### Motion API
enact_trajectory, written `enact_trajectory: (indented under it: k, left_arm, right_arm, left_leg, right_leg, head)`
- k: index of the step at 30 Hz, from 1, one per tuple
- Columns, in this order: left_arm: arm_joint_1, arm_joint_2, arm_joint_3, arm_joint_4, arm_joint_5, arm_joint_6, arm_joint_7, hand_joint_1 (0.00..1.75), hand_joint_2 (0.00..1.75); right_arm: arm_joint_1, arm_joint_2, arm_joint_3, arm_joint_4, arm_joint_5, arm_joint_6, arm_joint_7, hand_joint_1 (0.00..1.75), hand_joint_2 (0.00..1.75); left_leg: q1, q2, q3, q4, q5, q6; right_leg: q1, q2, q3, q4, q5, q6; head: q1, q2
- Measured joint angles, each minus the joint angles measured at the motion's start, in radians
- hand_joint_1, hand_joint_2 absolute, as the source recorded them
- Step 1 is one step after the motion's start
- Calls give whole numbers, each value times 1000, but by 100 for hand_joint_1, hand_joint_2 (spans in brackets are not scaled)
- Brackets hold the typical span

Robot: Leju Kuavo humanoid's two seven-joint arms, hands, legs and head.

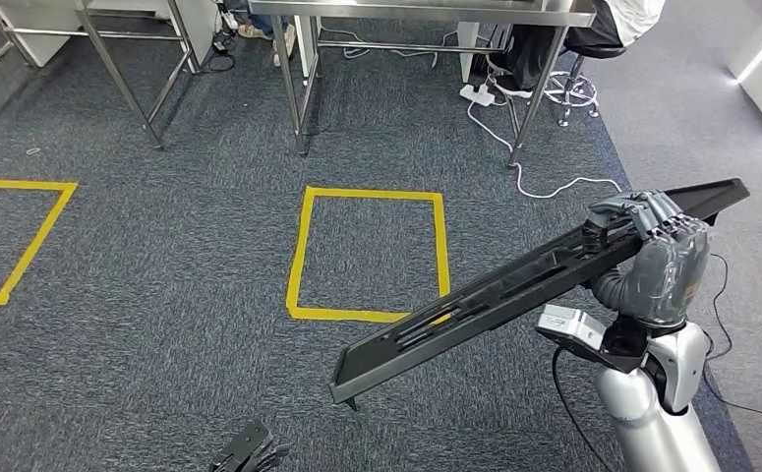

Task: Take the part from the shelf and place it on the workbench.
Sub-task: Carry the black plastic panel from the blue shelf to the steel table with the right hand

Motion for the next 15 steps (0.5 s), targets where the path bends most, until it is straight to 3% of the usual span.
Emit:
enact_trajectory:
  k: [1,4,6,9,10,11,12,14,15]
  left_arm:
    - [0,0,0,0,-1,-3,0,0,175]
    - [-1,0,0,0,-4,-7,-2,0,175]
    - [-1,0,0,0,-4,-7,-3,0,175]
    - [0,0,0,0,-5,-8,-3,0,175]
    - [1,0,0,0,-5,-9,-3,0,175]
    - [2,0,0,0,-6,-10,-3,0,175]
    - [3,0,0,0,-6,-11,-3,0,175]
    - [2,1,0,0,-6,-13,-3,0,175]
    - [1,2,0,0,-6,-14,-3,0,175]
  right_arm:
    - [-1,0,0,0,2,-1,-1,175,175]
    - [-2,0,0,0,7,-2,-2,175,175]
    - [-5,0,0,0,8,-2,-2,175,175]
    - [-7,0,0,0,9,-3,-2,175,175]
    - [-7,0,0,1,9,-3,-2,175,175]
    - [-7,0,0,1,9,-3,-2,175,175]
    - [-7,0,0,2,9,-3,-2,175,175]
    - [-7,0,0,2,10,-4,-2,175,175]
    - [-8,0,0,2,10,-4,-2,175,175]
  left_leg:
    - [-2,0,-2,3,-1,-4]
    - [-3,2,-5,5,-4,-19]
    - [0,2,-20,39,-30,-30]
    - [5,0,-101,210,-114,-40]
    - [6,0,-126,260,-128,-42]
    - [6,0,-138,279,-124,-42]
    - [6,0,-129,255,-99,-40]
    - [4,-2,-71,128,-30,-31]
    - [2,-3,-39,65,-10,-25]
  right_leg:
    - [2,-2,15,-32,6,-4]
    - [4,2,17,-46,6,-20]
    - [1,3,20,-52,9,-33]
    - [2,3,21,-53,8,-44]
    - [3,4,21,-53,7,-45]
    - [4,5,22,-52,6,-45]
    - [4,7,24,-52,4,-45]
    - [4,10,31,-52,-2,-41]
    - [5,11,34,-51,-6,-37]
  head:
    - [0,0]
    - [0,0]
    - [0,0]
    - [0,0]
    - [0,0]
    - [0,0]
    - [-1,0]
    - [0,0]
    - [0,0]
